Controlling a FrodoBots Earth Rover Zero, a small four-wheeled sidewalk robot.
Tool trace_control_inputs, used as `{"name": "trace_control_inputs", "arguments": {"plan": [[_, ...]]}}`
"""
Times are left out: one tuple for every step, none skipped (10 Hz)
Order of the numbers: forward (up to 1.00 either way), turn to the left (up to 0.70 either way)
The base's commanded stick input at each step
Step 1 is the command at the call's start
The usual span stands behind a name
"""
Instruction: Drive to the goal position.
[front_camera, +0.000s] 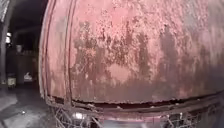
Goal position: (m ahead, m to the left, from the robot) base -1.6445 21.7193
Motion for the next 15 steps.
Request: {"name": "trace_control_inputs", "arguments": {"plan": [[0.00,-0.70],[0.00,-0.68],[0.00,-0.63],[0.00,-0.56],[0.00,-0.46],[0.00,-0.38],[0.00,-0.34],[0.00,-0.30],[-0.05,-0.06],[-0.11,-0.05],[-0.12,-0.04],[-0.17,-0.05],[-0.20,-0.05],[-0.25,-0.05],[-0.25,-0.04]]}}
